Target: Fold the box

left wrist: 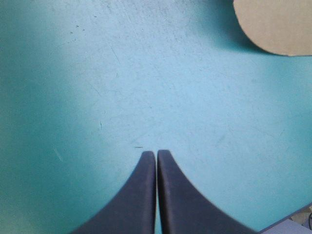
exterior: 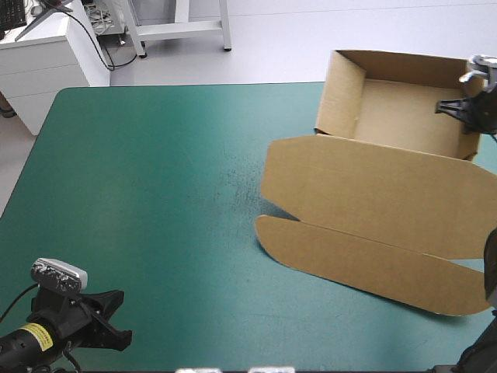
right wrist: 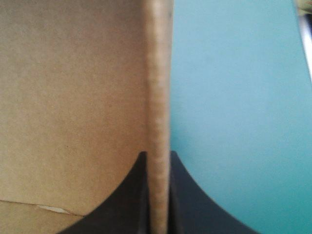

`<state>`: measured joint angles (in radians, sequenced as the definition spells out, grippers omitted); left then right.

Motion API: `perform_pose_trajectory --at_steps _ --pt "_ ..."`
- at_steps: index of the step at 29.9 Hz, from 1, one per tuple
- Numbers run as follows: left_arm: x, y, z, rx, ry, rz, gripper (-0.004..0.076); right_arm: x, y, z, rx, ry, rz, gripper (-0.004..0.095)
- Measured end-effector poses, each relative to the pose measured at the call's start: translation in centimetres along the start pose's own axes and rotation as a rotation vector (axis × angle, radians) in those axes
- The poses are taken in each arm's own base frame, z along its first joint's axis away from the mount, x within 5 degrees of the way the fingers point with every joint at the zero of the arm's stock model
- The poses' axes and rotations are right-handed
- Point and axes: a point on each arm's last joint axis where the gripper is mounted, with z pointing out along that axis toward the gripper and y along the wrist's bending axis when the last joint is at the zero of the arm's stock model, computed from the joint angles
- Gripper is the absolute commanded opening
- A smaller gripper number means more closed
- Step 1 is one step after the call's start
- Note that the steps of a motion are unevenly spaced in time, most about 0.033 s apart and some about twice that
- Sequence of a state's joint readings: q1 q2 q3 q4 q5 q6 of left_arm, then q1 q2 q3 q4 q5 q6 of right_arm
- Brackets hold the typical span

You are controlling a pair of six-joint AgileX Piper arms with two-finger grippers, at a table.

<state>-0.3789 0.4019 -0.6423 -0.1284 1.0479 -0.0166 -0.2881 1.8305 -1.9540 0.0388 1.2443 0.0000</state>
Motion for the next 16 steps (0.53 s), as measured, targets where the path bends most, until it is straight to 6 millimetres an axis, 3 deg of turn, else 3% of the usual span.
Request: perform_pose_trajectory --at_steps 4,9,12,16 --pt "0.0 0.0 0.0 0.0 0.0 0.0 -0.0008 0.3 -6.0 0.6 0.074 0.017 0.111 -0.0019" --pt "0.0 0.0 0.0 0.0 0.0 0.0 -0.0008 1.0 -10.8 2.0 0.126 0.056 0.215 -0.0019" --pt "0.0 0.0 0.0 0.0 0.0 0.0 -0.0008 1.4 -12.4 2.8 0.138 0.076 0.25 -0.0019" --pt "0.0 0.0 0.0 0.0 0.0 0.0 -0.0008 1.3 -12.9 3.4 0.142 0.073 0.258 -0.0019"
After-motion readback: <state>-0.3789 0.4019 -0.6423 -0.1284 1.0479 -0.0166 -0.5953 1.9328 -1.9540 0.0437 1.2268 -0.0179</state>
